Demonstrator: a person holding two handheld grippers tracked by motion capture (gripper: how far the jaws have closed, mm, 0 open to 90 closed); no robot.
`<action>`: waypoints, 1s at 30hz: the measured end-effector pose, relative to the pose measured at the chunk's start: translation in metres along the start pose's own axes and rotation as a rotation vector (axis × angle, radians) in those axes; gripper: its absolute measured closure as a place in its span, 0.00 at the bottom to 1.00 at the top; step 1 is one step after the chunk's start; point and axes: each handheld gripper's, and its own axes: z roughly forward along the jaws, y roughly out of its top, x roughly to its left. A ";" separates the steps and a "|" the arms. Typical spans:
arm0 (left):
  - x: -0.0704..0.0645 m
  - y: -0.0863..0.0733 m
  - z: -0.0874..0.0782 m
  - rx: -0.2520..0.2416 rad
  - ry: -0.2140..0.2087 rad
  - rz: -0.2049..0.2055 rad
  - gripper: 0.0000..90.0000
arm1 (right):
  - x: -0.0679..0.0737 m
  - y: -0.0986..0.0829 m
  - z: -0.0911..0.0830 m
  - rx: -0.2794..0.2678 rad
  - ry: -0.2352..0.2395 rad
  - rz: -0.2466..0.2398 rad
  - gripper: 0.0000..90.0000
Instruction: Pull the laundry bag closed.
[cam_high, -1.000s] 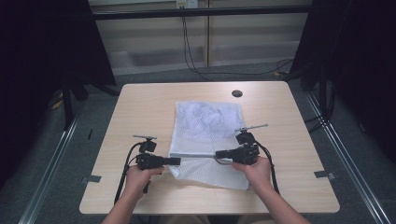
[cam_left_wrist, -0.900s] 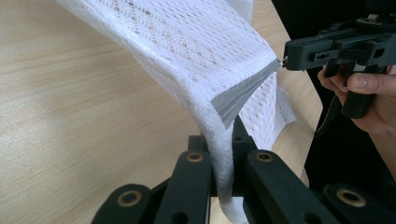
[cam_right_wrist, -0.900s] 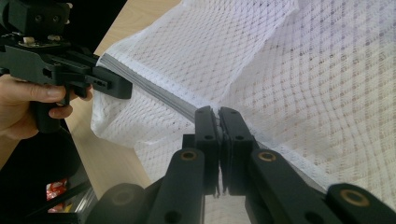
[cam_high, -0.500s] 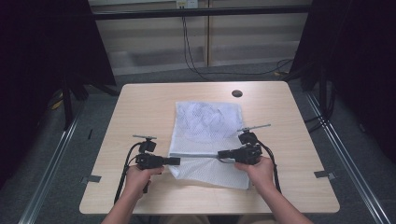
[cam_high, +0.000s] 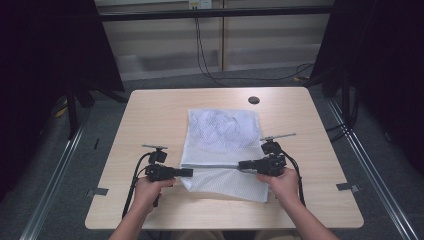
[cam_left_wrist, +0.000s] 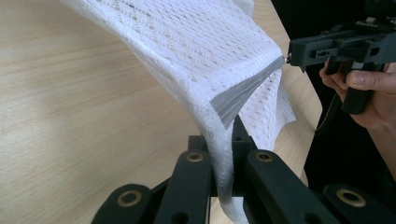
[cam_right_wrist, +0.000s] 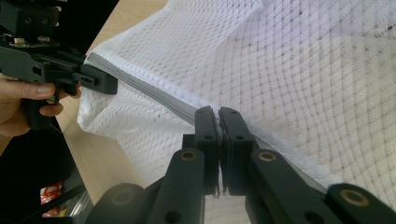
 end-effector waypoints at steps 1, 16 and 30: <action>0.000 0.000 0.000 0.000 -0.001 0.000 1.00 | 0.000 0.000 0.000 -0.001 0.000 -0.002 0.97; 0.000 0.000 0.000 -0.002 -0.003 -0.002 1.00 | -0.006 -0.001 -0.009 -0.007 -0.009 0.001 0.97; 0.000 0.000 -0.001 0.002 -0.005 0.000 1.00 | -0.010 -0.002 -0.014 -0.009 -0.019 0.000 0.97</action>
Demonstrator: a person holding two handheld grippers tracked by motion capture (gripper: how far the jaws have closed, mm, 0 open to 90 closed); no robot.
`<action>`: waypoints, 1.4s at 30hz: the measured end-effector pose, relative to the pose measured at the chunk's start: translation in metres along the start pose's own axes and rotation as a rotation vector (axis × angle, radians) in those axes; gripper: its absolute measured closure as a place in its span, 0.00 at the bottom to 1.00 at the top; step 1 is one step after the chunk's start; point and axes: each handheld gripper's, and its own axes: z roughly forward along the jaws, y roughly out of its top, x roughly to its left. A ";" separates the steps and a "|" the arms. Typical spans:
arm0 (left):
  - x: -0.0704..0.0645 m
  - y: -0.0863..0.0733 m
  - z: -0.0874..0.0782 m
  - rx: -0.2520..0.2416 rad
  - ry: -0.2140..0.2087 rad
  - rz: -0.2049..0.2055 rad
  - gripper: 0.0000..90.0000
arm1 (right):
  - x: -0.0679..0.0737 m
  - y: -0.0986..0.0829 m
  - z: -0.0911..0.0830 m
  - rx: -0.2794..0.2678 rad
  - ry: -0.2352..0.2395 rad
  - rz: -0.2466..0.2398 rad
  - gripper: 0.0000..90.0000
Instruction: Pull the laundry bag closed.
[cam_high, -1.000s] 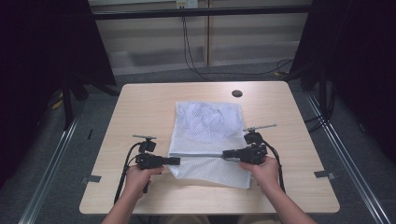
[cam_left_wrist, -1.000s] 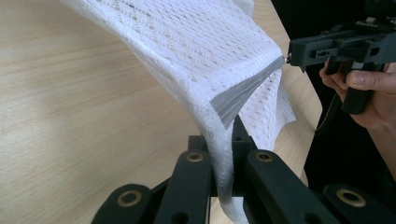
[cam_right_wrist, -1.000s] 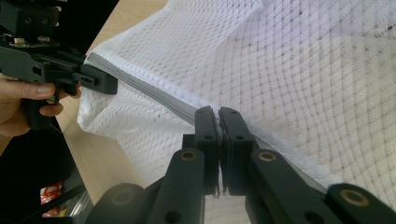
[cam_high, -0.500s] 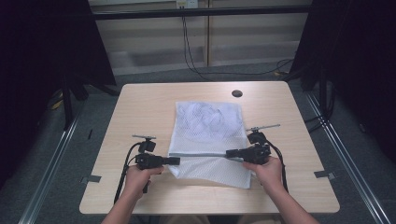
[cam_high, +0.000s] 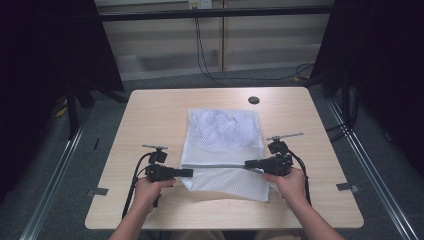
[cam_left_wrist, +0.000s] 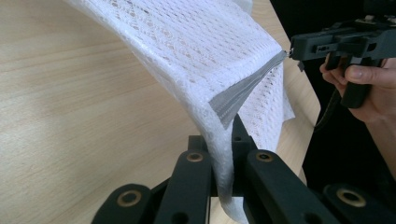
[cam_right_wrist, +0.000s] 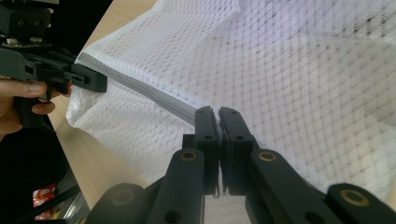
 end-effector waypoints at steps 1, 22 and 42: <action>0.000 0.000 0.000 0.002 0.001 0.003 1.00 | 0.000 0.000 0.000 0.000 0.002 0.000 0.97; 0.000 0.000 0.001 0.007 -0.002 0.003 1.00 | -0.001 -0.002 -0.004 -0.001 -0.008 -0.012 0.97; 0.001 0.000 0.000 0.006 -0.004 -0.003 1.00 | -0.014 -0.007 -0.018 -0.019 -0.020 0.017 0.97</action>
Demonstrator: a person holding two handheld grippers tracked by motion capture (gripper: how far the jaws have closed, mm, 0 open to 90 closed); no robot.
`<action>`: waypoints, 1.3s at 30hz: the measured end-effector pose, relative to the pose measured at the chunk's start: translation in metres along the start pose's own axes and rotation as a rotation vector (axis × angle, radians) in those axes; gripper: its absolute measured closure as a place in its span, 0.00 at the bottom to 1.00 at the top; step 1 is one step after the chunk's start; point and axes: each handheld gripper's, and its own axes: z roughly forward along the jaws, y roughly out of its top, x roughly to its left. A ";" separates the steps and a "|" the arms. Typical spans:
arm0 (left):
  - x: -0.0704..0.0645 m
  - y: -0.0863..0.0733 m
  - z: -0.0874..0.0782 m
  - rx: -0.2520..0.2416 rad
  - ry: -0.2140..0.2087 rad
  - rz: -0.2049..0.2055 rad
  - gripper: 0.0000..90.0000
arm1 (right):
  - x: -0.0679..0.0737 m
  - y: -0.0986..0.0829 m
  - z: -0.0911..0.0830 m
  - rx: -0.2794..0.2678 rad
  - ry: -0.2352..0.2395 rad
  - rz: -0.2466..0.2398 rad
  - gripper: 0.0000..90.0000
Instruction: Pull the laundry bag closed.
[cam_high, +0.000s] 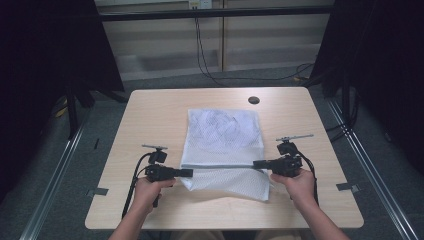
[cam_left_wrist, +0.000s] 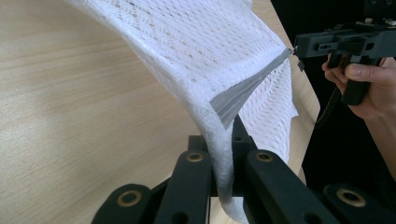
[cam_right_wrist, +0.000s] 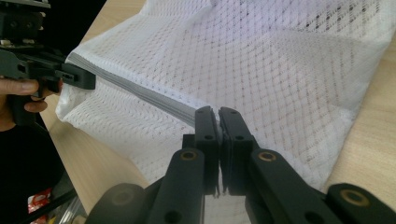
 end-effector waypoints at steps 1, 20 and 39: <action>0.000 0.000 0.000 -0.002 0.002 0.001 1.00 | -0.001 0.000 -0.001 -0.002 -0.001 -0.003 0.97; 0.001 0.000 0.000 0.000 -0.003 0.001 1.00 | -0.007 -0.003 -0.008 -0.012 -0.018 0.003 0.97; 0.001 0.000 -0.002 -0.011 -0.002 -0.010 1.00 | -0.014 -0.007 -0.013 -0.013 -0.037 0.001 0.97</action>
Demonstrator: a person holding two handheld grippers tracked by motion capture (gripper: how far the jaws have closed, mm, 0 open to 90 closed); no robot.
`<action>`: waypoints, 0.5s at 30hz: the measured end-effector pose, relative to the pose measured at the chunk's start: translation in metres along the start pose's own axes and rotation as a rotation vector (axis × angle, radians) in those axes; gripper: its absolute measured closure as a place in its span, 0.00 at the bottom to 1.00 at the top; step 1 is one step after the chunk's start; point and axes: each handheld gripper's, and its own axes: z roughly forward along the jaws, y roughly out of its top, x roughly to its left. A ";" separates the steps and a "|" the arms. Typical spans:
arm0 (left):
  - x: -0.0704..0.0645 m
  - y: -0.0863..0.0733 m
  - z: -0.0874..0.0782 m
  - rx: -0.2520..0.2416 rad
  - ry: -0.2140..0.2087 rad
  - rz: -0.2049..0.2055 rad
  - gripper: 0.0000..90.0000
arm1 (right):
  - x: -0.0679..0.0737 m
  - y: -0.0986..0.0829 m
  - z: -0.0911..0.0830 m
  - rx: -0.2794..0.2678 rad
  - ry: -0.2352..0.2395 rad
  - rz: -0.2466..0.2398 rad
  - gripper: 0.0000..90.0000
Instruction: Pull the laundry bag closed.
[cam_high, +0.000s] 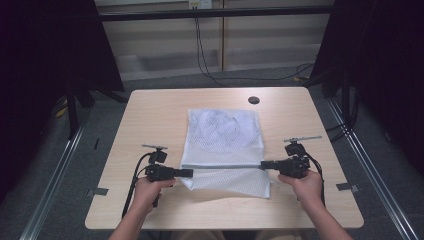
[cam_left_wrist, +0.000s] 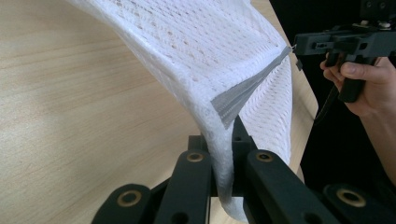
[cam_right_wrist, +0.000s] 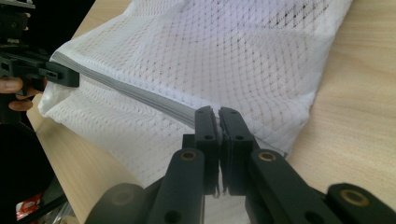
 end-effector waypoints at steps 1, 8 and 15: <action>0.000 0.000 -0.001 0.002 -0.003 0.001 1.00 | -0.001 -0.001 -0.001 0.000 -0.003 0.008 0.97; 0.000 0.000 0.000 0.004 -0.002 -0.004 1.00 | -0.006 -0.003 -0.007 -0.010 -0.024 0.013 0.97; -0.001 -0.001 0.002 0.016 -0.004 0.005 1.00 | -0.012 -0.006 -0.012 -0.021 -0.034 0.034 0.97</action>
